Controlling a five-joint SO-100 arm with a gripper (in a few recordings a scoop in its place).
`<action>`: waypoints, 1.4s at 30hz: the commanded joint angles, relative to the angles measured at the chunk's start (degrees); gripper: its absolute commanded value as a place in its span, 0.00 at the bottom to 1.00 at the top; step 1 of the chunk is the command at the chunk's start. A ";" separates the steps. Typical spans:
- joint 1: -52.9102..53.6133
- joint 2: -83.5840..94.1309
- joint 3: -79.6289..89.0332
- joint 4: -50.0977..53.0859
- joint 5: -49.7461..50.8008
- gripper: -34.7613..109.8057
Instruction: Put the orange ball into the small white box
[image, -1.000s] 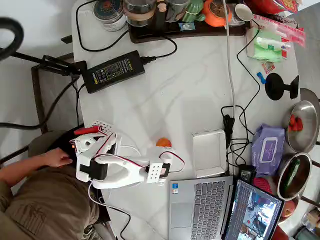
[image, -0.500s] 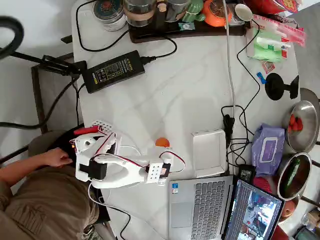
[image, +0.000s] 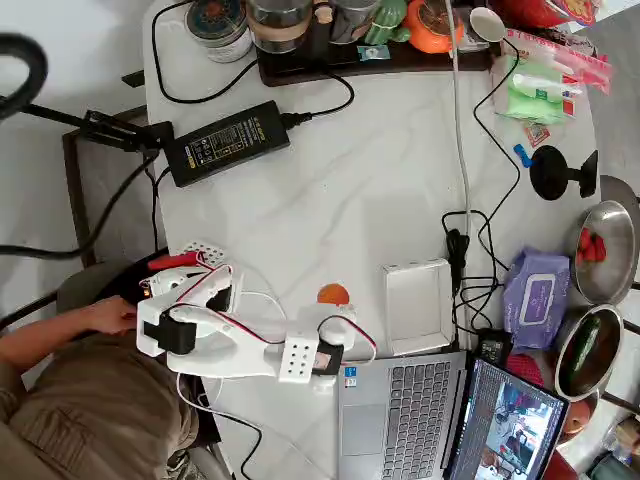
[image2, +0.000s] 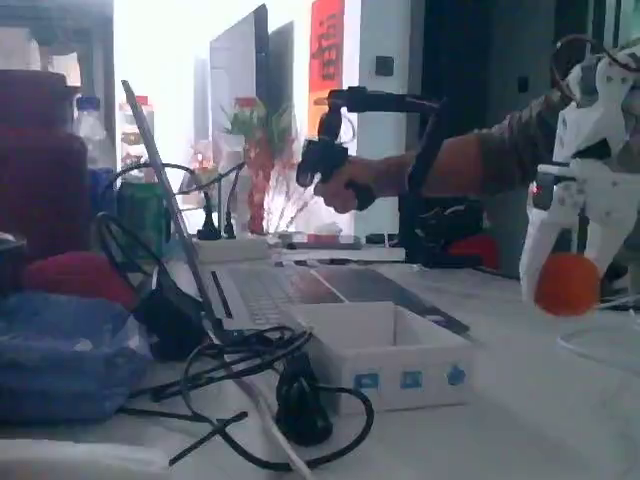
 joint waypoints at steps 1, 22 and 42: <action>0.53 2.11 -5.27 2.64 -0.88 0.33; 0.88 -13.36 -29.53 6.77 -0.70 0.33; -0.09 -26.89 -43.24 6.50 -0.79 0.33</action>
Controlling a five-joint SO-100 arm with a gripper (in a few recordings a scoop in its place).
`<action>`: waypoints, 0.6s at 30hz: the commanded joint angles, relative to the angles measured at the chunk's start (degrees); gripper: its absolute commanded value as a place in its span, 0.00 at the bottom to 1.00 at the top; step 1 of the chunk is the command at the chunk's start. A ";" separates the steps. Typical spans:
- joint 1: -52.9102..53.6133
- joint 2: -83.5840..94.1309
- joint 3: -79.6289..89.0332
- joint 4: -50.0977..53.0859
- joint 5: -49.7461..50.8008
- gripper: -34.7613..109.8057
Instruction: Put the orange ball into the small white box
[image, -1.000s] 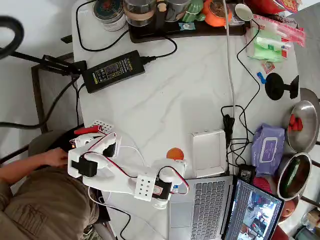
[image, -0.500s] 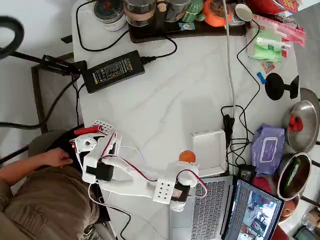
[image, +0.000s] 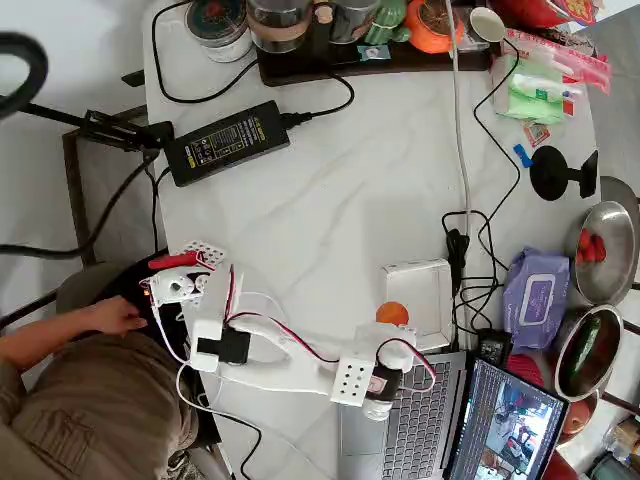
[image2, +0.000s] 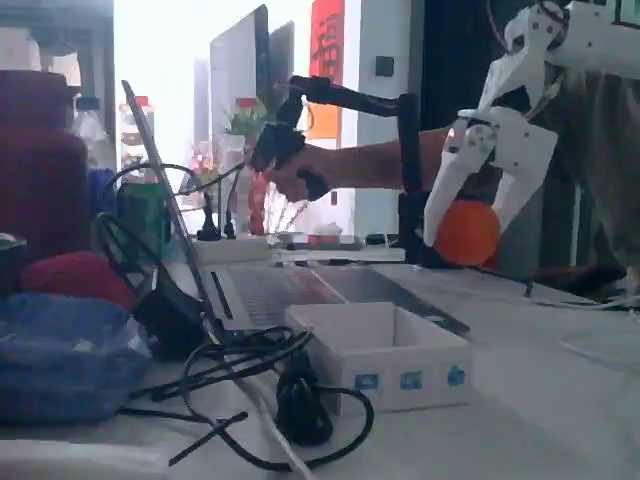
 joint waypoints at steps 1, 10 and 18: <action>-0.35 0.00 -1.76 0.35 -0.53 0.33; -3.78 -1.76 -7.12 0.35 -0.44 0.33; -3.69 -12.92 -16.26 0.35 3.08 0.33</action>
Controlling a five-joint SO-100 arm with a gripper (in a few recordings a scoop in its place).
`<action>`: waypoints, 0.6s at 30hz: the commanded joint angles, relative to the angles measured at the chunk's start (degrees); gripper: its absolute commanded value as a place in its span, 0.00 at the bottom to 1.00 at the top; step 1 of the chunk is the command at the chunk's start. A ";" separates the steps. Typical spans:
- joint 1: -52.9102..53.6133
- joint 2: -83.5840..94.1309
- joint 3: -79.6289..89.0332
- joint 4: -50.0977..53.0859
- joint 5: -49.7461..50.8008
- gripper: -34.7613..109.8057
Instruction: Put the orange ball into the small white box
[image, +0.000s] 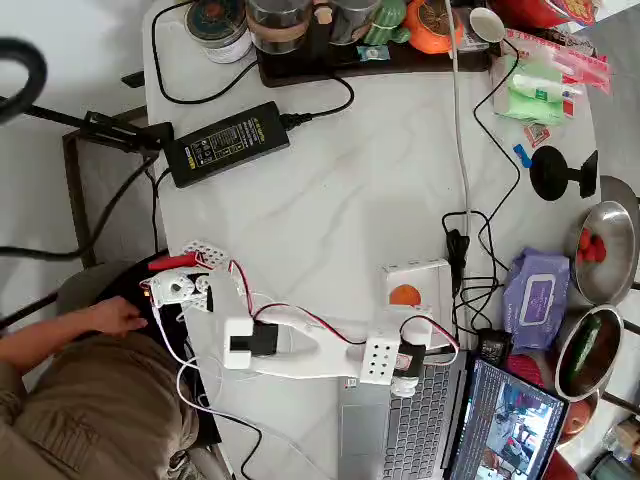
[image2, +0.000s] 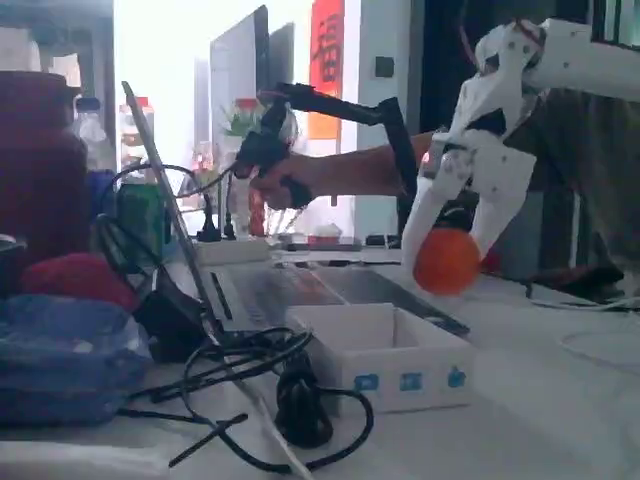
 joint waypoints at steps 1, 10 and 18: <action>-0.09 -1.67 -5.54 0.44 0.79 0.33; 0.79 -8.17 -11.07 0.44 0.88 0.33; 0.97 -8.61 -11.87 0.44 0.88 0.33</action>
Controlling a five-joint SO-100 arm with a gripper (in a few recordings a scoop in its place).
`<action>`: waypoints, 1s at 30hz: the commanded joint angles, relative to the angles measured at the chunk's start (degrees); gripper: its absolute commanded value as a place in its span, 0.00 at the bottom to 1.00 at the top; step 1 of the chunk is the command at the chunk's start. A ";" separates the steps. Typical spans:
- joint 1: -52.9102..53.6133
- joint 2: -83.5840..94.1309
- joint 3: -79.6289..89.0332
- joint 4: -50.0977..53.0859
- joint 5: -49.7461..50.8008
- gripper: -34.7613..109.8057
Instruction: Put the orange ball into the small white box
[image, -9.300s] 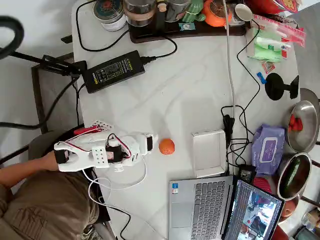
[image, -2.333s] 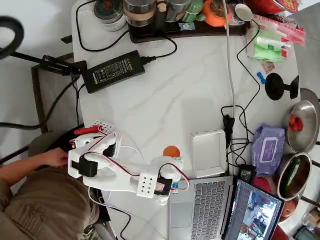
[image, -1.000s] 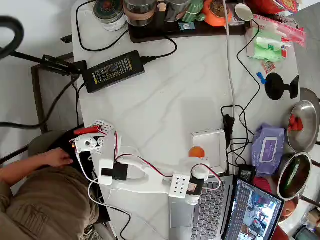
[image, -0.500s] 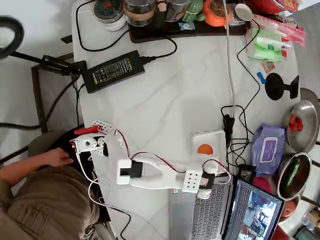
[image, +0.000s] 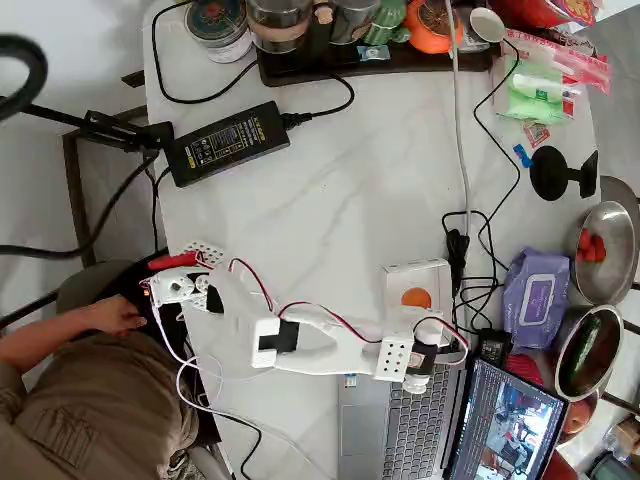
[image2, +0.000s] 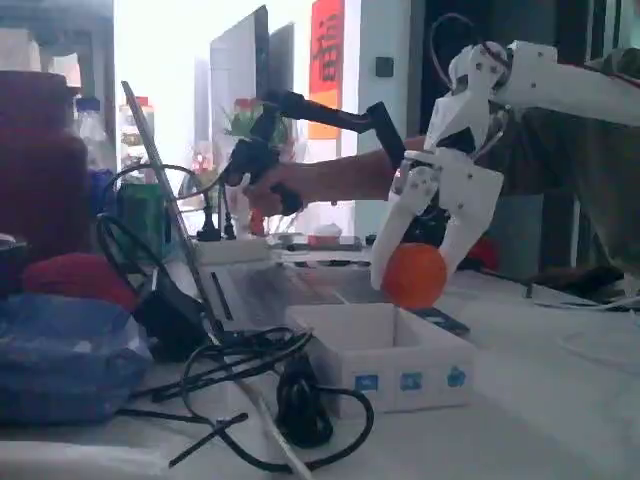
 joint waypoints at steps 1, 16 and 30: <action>0.79 1.14 -1.32 0.44 -0.62 0.33; 0.88 -0.26 -0.70 0.88 -0.70 0.48; 0.79 5.62 -0.44 6.24 -0.53 0.48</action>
